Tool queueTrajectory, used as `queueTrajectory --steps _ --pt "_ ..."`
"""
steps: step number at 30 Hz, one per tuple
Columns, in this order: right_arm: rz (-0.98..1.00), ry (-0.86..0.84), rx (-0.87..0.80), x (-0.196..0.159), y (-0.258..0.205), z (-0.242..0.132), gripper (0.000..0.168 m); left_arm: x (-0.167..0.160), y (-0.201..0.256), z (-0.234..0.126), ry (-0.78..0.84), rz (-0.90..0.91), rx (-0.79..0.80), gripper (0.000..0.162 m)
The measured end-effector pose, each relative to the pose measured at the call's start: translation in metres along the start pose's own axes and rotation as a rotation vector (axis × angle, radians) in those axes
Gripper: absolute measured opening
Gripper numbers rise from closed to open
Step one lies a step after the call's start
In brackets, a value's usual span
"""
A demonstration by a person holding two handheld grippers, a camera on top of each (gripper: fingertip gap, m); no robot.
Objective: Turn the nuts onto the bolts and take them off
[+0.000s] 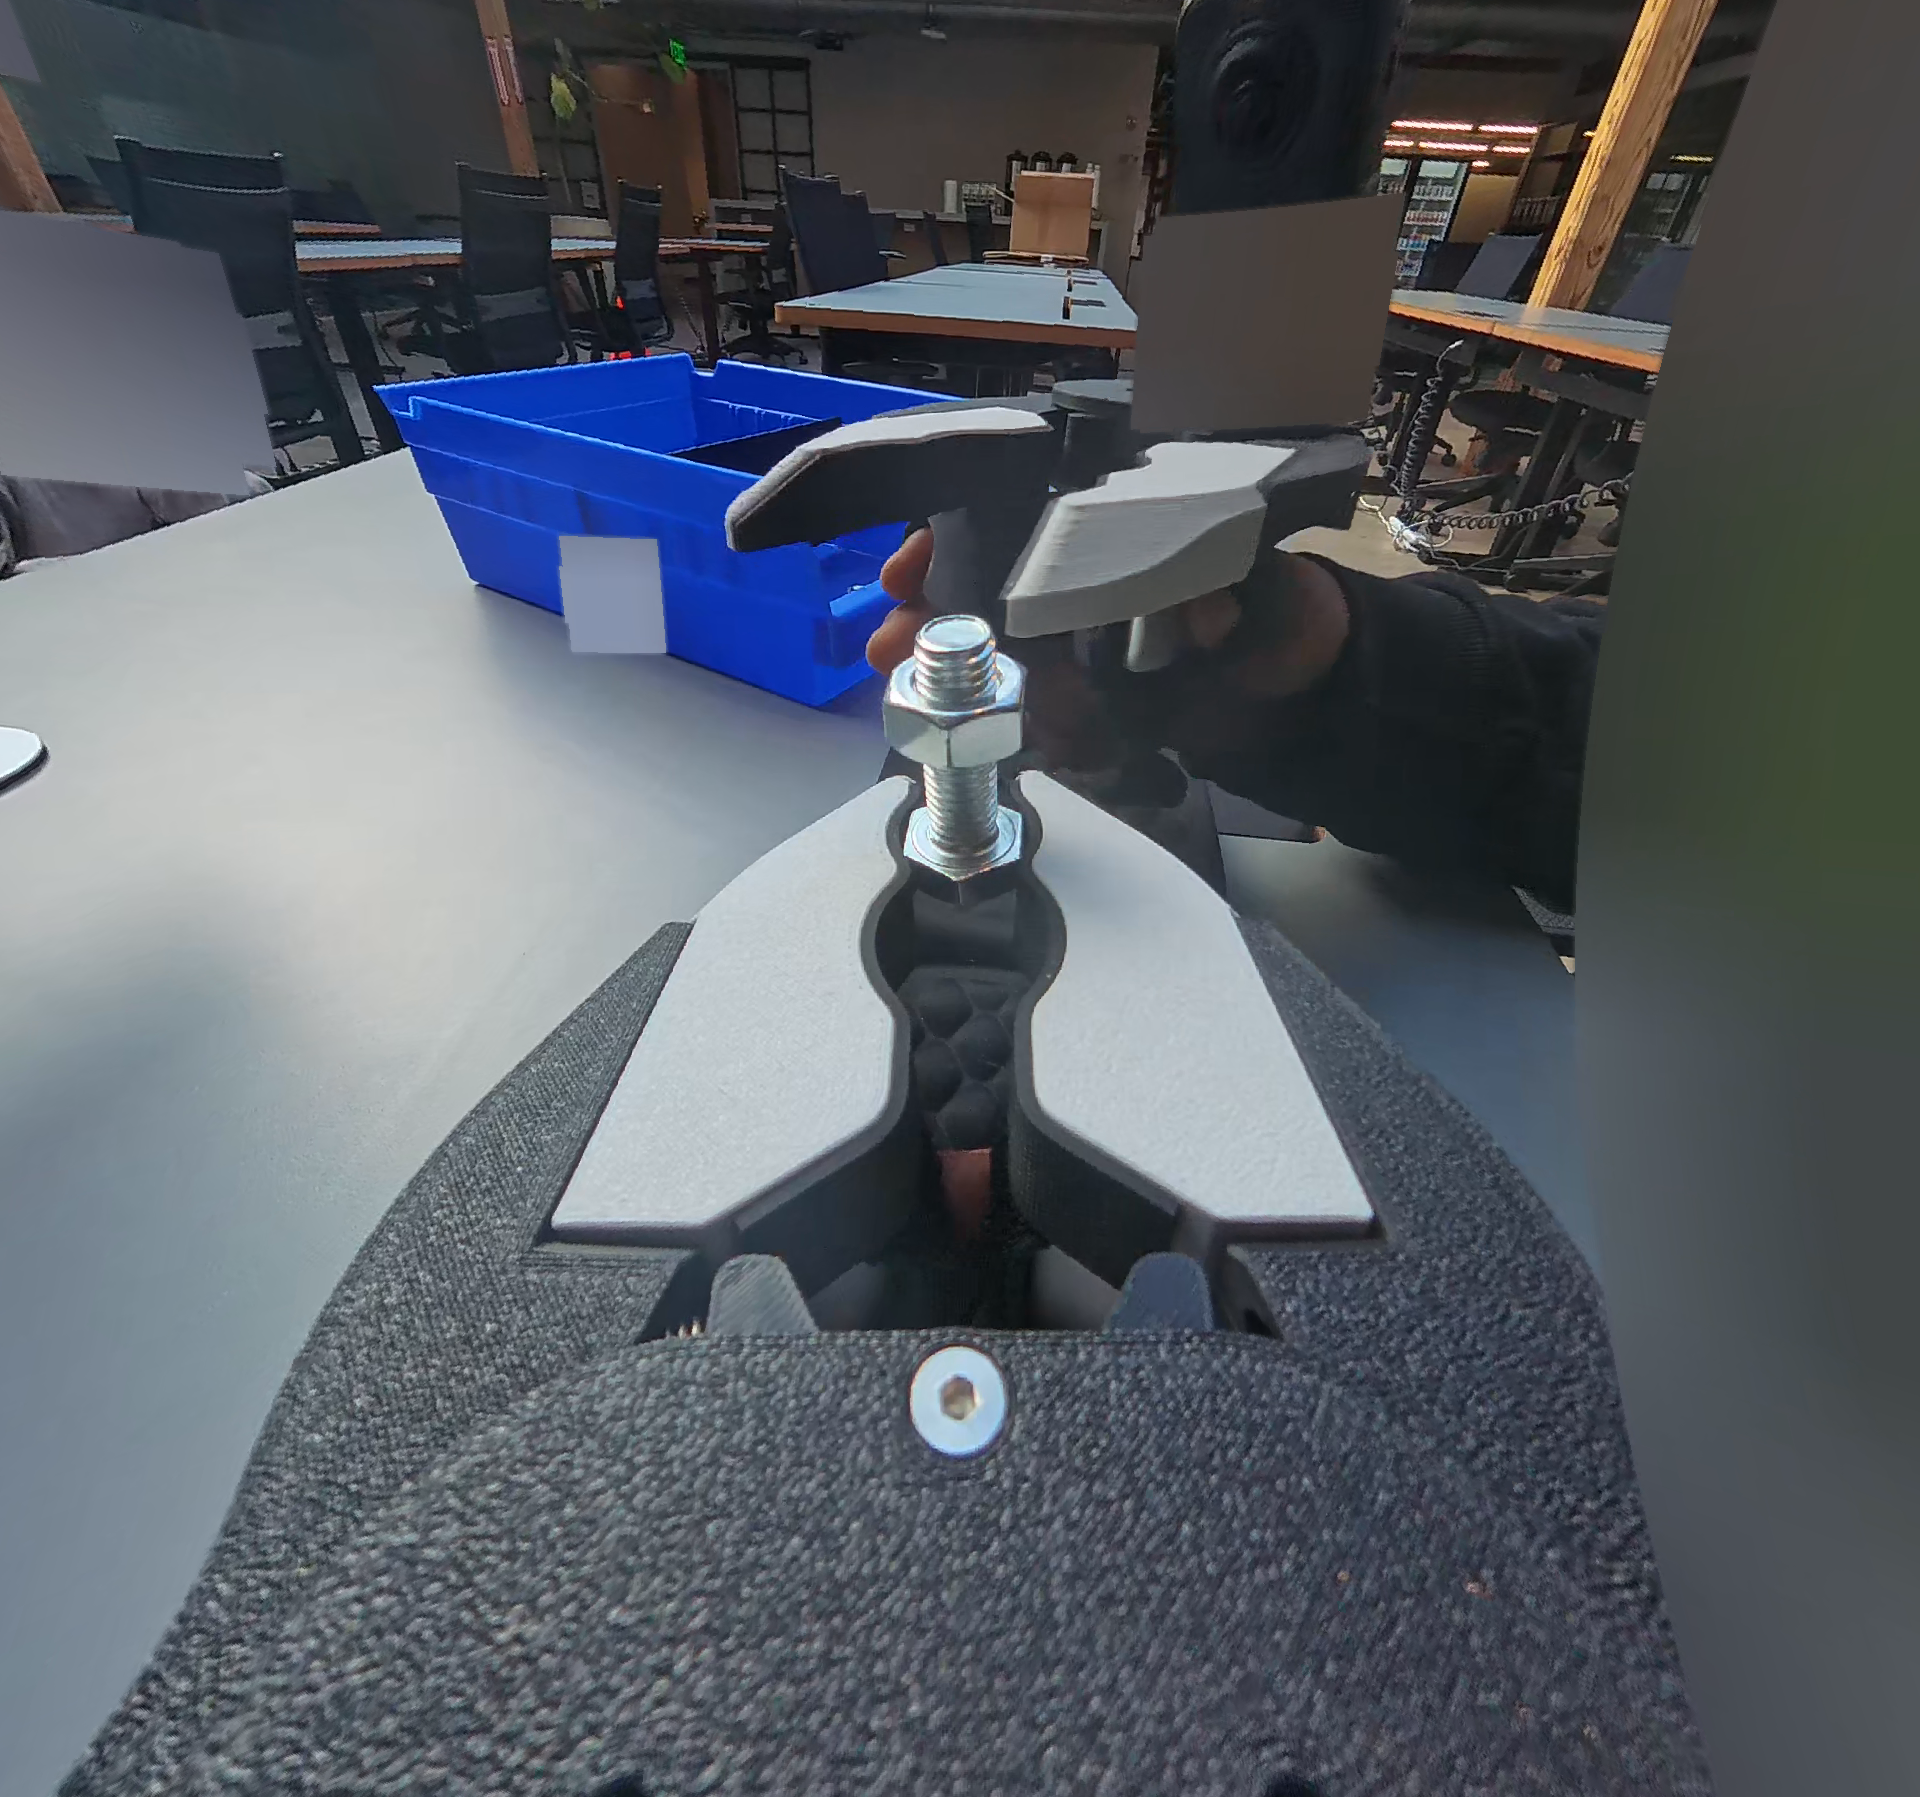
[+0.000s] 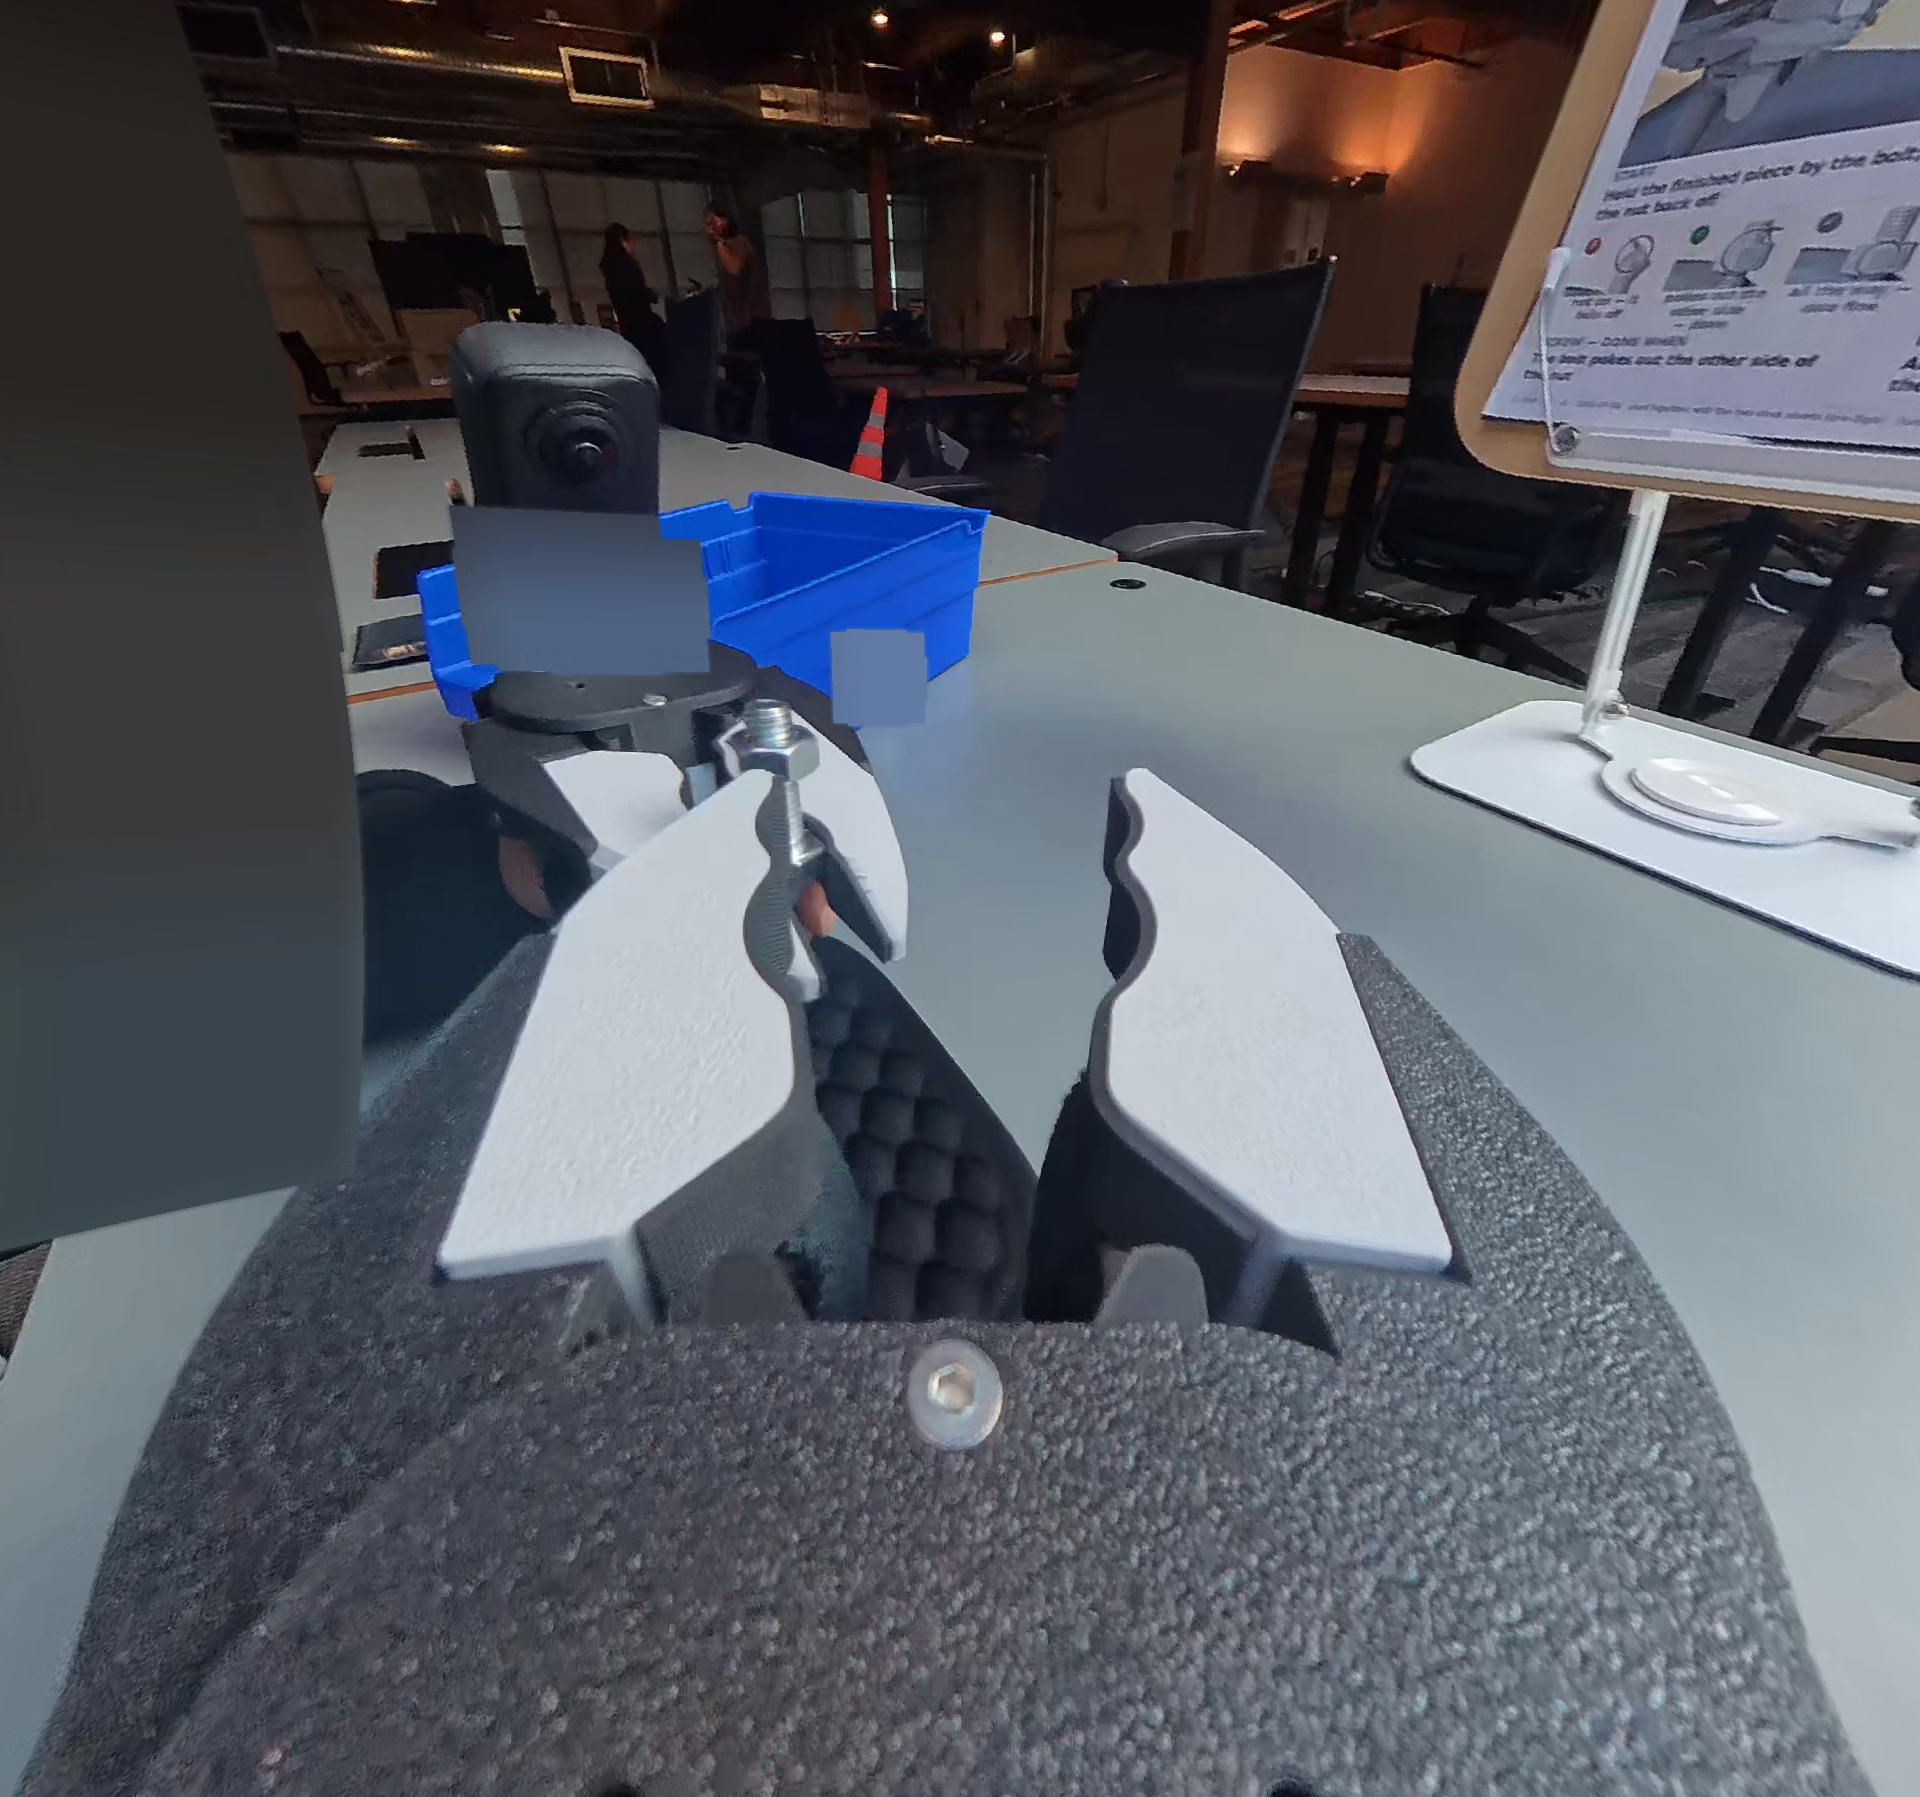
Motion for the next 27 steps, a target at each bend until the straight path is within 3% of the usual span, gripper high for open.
queueTrajectory --steps 4,11,18,22,27 --pt "-0.008 -0.004 0.053 -0.001 -0.014 0.016 0.069 0.000 0.001 0.000 -0.004 0.004 -0.001 0.014" --pt "-0.056 -0.049 0.050 -0.009 -0.021 0.038 0.069 0.000 0.001 0.000 -0.006 0.008 -0.004 0.014" --pt "-0.053 -0.044 0.015 -0.005 -0.008 0.017 0.070 0.000 0.001 0.000 -0.004 0.005 -0.002 0.014" --pt "-0.043 -0.017 -0.052 0.001 0.006 -0.001 0.059 0.000 0.000 0.000 0.001 0.002 0.000 0.014" --pt "0.004 0.008 -0.011 0.002 0.001 0.003 0.066 0.000 0.001 0.000 0.000 0.003 -0.001 0.014"
Point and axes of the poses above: each gripper's, where its closed fingertips meet, z out along the fingers, x out of its top, y = z × x across the jaws, the point moved 5 cm from there along -z, back along the fingers, and after that the axes turned 12 degrees about y, right-handed, at the moved point
